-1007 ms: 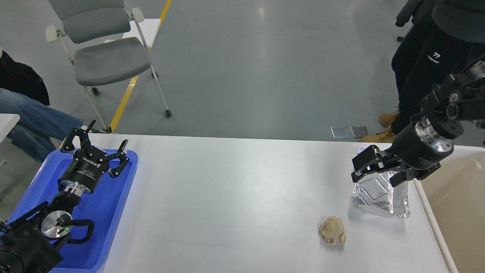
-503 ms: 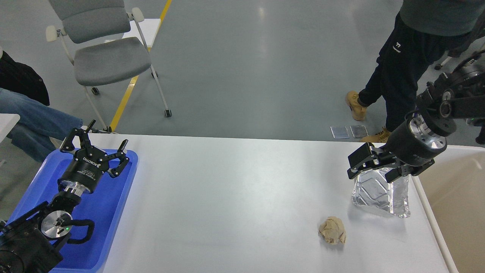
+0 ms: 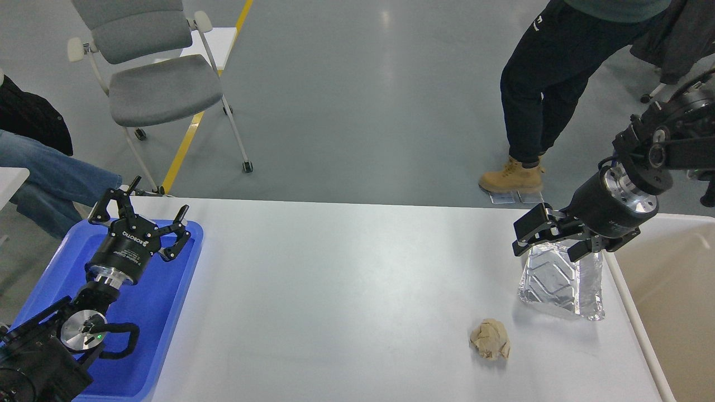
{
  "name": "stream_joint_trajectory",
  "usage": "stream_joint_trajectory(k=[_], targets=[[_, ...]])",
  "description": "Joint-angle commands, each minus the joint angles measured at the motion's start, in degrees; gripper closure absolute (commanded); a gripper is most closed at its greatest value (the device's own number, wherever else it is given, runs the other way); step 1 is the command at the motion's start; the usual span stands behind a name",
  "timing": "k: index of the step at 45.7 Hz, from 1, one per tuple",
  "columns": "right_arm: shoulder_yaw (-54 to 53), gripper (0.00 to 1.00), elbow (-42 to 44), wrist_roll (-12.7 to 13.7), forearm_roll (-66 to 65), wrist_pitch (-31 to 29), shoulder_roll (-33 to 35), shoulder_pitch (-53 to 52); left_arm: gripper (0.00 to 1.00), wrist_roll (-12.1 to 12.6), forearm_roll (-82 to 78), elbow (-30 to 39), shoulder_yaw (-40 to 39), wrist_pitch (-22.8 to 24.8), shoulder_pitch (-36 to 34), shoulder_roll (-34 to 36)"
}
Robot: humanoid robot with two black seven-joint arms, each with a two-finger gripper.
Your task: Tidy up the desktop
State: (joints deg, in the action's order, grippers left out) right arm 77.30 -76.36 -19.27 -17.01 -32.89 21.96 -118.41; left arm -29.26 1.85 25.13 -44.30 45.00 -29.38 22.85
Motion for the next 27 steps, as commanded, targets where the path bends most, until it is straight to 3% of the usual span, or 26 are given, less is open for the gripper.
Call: stream_joint_trajectory(k=[1, 10, 27], targets=[[0.05, 0.00, 2.70, -0.06, -0.05, 0.02, 0.19, 1.07, 0.01, -0.01, 0.00, 0.01, 0.00, 0.00, 0.03, 0.00], [0.31, 0.00, 6.04, 0.02, -0.05, 0.46, 0.37, 2.91, 0.01, -0.01, -0.09, 0.01, 0.00, 0.00, 0.03, 0.00], [0.75, 0.00, 23.17, -0.06, -0.22, 0.73, 2.13, 13.46, 0.01, -0.01, 0.00, -0.08, 0.00, 0.00, 0.03, 0.00]])
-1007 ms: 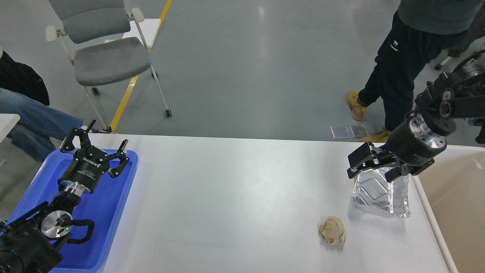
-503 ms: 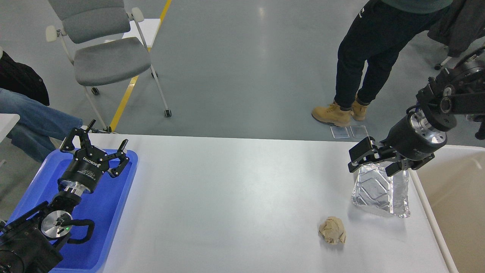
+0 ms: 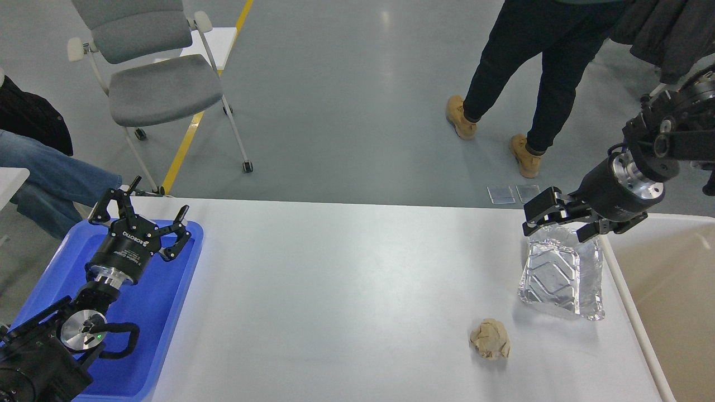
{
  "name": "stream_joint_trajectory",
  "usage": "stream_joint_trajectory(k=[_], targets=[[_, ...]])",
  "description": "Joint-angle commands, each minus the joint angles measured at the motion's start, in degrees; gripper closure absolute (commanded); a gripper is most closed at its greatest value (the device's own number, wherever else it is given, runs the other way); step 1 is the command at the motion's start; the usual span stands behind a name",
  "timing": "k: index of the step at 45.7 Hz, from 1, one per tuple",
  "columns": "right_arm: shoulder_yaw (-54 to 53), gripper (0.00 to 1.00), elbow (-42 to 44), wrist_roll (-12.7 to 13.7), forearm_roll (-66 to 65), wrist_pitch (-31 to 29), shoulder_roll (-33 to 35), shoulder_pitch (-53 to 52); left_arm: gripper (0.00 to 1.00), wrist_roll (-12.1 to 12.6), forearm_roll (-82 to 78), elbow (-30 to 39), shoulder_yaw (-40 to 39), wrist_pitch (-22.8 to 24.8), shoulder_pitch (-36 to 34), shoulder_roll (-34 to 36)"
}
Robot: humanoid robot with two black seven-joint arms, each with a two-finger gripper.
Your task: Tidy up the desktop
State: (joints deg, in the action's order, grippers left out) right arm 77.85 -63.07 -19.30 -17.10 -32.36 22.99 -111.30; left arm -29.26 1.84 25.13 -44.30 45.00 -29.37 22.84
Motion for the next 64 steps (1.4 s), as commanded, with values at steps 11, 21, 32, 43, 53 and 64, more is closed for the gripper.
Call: stream_joint_trajectory(k=[11, 21, 32, 43, 53, 64], targets=[[-0.33, 0.00, 20.97, -0.04, -0.03, 2.65, 2.85, 16.02, 0.01, -0.01, 0.01, 0.01, 0.00, 0.00, 0.01, 0.01], [-0.86, 0.00, 27.12, -0.04, -0.03, 7.65, 3.91, 24.72, 0.01, -0.01, 0.01, 0.01, 0.00, 0.00, 0.01, 0.01], [-2.61, 0.00, 29.50, -0.04, 0.32, 16.09, 3.91, 33.69, 0.01, -0.01, 0.01, 0.01, 0.00, 0.00, -0.07, 0.01], [-4.81, 0.00, 34.06, -0.04, 0.32, 23.04, 3.29, 43.53, 0.01, -0.01, 0.01, 0.01, 0.00, 0.00, 0.01, 0.01], [-9.29, 0.00, 35.12, -0.13, 0.14, 25.23, 3.38, 48.02, 0.01, -0.01, 0.01, 0.01, 0.00, 0.00, 0.01, 0.01], [-12.63, 0.00, 35.04, -0.13, 0.14, 28.49, 3.38, 50.22, 0.01, -0.01, 0.01, 0.01, 0.00, 0.00, 0.01, 0.01]])
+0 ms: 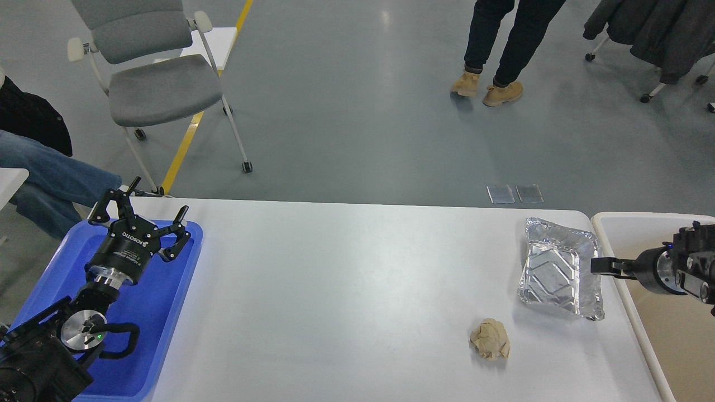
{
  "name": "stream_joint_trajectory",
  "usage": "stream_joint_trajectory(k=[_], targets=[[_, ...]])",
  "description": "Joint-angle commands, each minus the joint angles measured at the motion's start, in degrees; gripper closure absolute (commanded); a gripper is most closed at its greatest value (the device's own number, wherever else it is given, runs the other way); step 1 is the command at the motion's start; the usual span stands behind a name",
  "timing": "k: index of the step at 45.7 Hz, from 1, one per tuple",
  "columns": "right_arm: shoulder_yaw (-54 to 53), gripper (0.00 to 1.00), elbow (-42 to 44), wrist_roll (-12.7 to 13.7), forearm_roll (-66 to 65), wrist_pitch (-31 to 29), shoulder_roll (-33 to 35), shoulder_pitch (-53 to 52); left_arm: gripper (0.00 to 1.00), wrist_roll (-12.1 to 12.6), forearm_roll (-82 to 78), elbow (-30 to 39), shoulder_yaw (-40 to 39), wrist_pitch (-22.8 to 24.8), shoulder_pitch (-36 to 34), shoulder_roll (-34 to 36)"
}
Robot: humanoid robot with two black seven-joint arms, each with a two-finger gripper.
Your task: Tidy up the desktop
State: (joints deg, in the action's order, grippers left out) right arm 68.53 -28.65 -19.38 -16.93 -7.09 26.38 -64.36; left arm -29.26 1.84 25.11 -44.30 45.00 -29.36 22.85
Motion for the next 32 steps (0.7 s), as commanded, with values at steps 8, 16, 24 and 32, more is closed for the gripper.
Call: stream_joint_trajectory(k=[8, 16, 24, 32], targets=[[-3.67, 0.00, 0.53, -0.13, -0.03, 3.75, -0.10, 3.54, 0.01, -0.01, 0.00, 0.02, 0.00, 0.00, 0.01, 0.00], [-3.67, 0.00, 0.53, -0.21, -0.12, 4.80, -0.36, 4.68, 0.01, -0.01, 0.00, 0.02, 0.00, 0.00, 0.01, 0.00], [-4.11, 0.01, 0.53, -0.30, -0.12, 6.12, -1.24, 5.74, 0.01, -0.01, 0.00, 0.02, 0.00, 0.00, 0.01, 0.00], [-4.02, 0.06, 0.44, -0.48, -0.38, 7.53, -2.03, 6.97, 0.01, -0.01, 0.00, 0.02, 0.00, 0.00, 0.01, 0.00]])
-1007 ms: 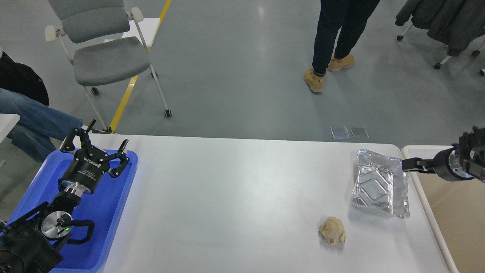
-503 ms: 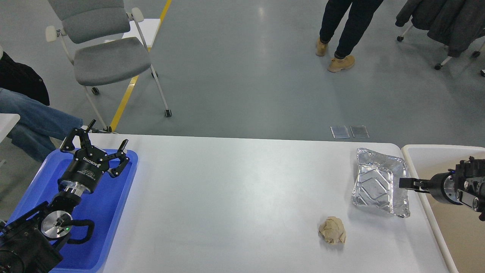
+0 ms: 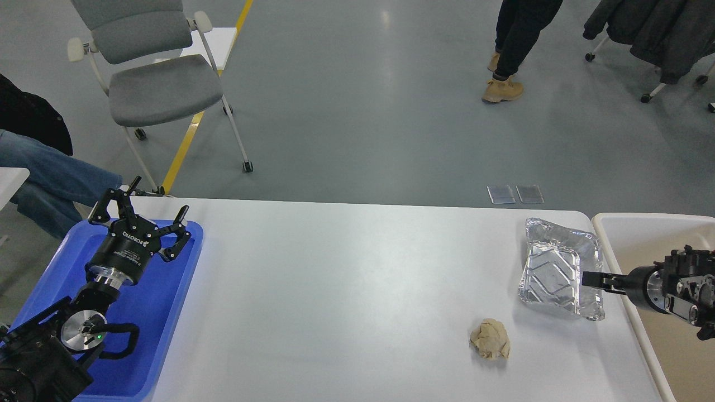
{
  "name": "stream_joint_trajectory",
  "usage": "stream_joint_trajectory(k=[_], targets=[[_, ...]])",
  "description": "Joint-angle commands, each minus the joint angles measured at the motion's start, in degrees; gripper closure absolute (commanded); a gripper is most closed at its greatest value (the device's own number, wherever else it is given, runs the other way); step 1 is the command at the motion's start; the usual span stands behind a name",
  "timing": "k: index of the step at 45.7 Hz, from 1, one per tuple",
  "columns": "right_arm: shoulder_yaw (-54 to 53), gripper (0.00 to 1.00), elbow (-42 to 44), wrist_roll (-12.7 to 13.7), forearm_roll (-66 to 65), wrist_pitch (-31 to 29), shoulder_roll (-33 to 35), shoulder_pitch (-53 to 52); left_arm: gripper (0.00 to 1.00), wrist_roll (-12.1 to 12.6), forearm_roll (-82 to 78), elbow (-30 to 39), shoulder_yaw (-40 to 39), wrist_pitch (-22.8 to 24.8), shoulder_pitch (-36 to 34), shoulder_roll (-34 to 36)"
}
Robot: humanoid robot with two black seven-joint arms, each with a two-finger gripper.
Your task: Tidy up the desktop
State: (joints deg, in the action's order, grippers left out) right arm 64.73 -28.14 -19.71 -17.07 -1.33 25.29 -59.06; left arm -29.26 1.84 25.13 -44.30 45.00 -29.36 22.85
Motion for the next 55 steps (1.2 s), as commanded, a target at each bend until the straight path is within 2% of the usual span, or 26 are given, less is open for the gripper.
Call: stream_joint_trajectory(k=[1, 12, 17, 22, 29, 36, 55], targets=[[-0.22, 0.07, -0.07, -0.24, -0.33, 1.94, -1.03, 1.76, 0.01, -0.01, 0.00, 0.01, 0.00, 0.00, 0.00, 0.00], [-0.22, 0.25, -0.07, -0.33, -3.23, 3.53, -2.35, 2.90, 0.01, -0.01, 0.00, 0.00, 0.00, 0.00, 0.00, 0.00], [-0.22, 0.29, 0.02, -0.33, -3.41, 4.41, -3.32, 3.60, 0.01, -0.01, 0.00, 0.00, 0.00, 0.00, 0.00, 0.00], [-0.13, 0.46, 0.02, -0.33, -3.76, 4.49, -3.58, 3.96, 0.01, -0.01, 0.00, 0.01, 0.00, 0.00, 0.00, 0.00], [-0.13, 0.79, 0.02, -0.24, -6.39, 4.49, -3.85, 4.22, 0.01, -0.01, 0.00, 0.01, 0.00, 0.00, 0.00, 0.00], [-0.13, 1.00, 0.02, -0.24, -6.31, 4.49, -3.76, 4.48, 0.01, -0.01, 0.00, 0.01, 0.00, 0.00, 0.00, 0.00], [-0.39, 1.00, -1.38, -0.33, -6.13, 3.97, -3.06, 3.08, 0.01, -0.01, 0.00, 0.01, 0.00, 0.00, 0.00, -0.08]])
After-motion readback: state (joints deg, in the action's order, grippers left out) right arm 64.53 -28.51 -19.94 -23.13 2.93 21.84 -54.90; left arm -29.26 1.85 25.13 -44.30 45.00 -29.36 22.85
